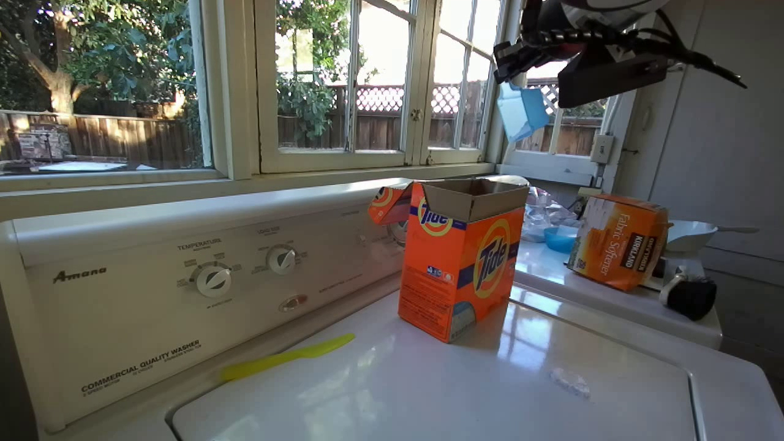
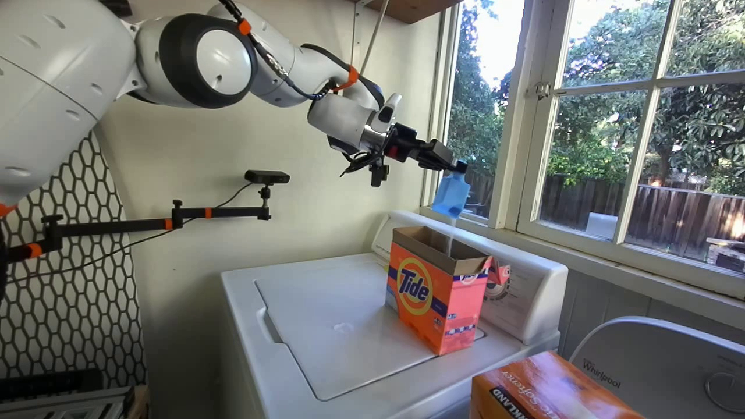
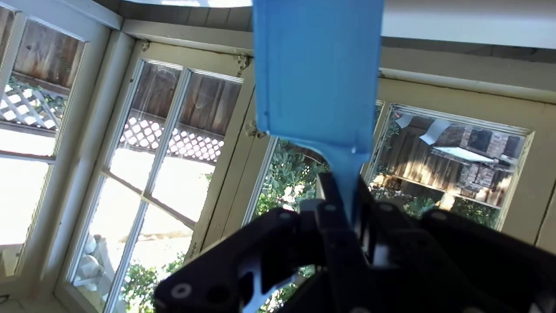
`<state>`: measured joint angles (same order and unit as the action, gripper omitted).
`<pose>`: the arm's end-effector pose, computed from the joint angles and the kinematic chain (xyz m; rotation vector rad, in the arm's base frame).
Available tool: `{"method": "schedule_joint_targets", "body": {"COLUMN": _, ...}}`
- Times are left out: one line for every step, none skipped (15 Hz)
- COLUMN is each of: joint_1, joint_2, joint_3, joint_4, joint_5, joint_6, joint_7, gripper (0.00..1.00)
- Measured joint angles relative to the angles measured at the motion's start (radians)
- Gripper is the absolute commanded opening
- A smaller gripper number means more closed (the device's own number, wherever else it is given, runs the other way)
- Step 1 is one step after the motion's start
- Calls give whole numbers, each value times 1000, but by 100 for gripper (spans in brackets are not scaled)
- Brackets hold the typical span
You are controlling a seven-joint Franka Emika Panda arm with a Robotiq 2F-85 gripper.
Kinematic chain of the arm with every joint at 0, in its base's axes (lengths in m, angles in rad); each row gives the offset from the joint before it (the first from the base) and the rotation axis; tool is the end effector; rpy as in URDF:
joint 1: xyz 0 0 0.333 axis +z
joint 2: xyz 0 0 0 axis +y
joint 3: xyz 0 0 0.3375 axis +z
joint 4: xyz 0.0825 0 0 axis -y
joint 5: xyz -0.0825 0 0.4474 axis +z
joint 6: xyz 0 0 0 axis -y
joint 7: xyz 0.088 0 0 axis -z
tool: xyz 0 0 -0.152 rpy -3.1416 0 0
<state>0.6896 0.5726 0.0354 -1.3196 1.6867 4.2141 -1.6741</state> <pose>0.6373 0.3224 0.4879 2.2019 -0.0776 1.5712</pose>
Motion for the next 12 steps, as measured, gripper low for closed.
{"method": "schedule_joint_targets", "body": {"joint_1": 6, "joint_2": 1, "joint_3": -3, "joint_4": 0, "joint_5": 0, "joint_6": 0, "joint_7": -3, "gripper": 3}}
{"method": "schedule_joint_targets", "body": {"joint_1": 11, "joint_2": 1, "joint_3": -5, "joint_4": 0, "joint_5": 0, "joint_6": 0, "joint_7": -6, "gripper": 3}}
{"method": "schedule_joint_targets", "body": {"joint_1": 16, "joint_2": 2, "joint_3": -7, "joint_4": 0, "joint_5": 0, "joint_6": 0, "joint_7": -9, "gripper": 3}}
{"method": "schedule_joint_targets", "body": {"joint_1": 21, "joint_2": 3, "joint_3": -9, "joint_4": 0, "joint_5": 0, "joint_6": 0, "joint_7": -13, "gripper": 3}}
{"method": "schedule_joint_targets", "body": {"joint_1": 26, "joint_2": 4, "joint_3": -10, "joint_4": 1, "joint_5": 0, "joint_6": 0, "joint_7": -16, "gripper": 3}}
{"method": "schedule_joint_targets", "body": {"joint_1": 32, "joint_2": 6, "joint_3": -10, "joint_4": 3, "joint_5": 0, "joint_6": 0, "joint_7": -18, "gripper": 3}}
{"method": "schedule_joint_targets", "body": {"joint_1": 37, "joint_2": 9, "joint_3": -10, "joint_4": 6, "joint_5": 0, "joint_6": 0, "joint_7": -20, "gripper": 3}}
{"method": "schedule_joint_targets", "body": {"joint_1": 43, "joint_2": 11, "joint_3": -10, "joint_4": 8, "joint_5": 0, "joint_6": 0, "joint_7": -22, "gripper": 3}}
{"method": "schedule_joint_targets", "body": {"joint_1": 49, "joint_2": 14, "joint_3": -10, "joint_4": 10, "joint_5": 0, "joint_6": 0, "joint_7": -23, "gripper": 3}}
{"method": "schedule_joint_targets", "body": {"joint_1": 54, "joint_2": 17, "joint_3": -10, "joint_4": 12, "joint_5": 0, "joint_6": 0, "joint_7": -25, "gripper": 3}}
{"method": "schedule_joint_targets", "body": {"joint_1": 60, "joint_2": 20, "joint_3": -10, "joint_4": 13, "joint_5": 0, "joint_6": 0, "joint_7": -27, "gripper": 3}}
{"method": "schedule_joint_targets", "body": {"joint_1": 65, "joint_2": 23, "joint_3": -10, "joint_4": 13, "joint_5": 0, "joint_6": 0, "joint_7": -29, "gripper": 3}}
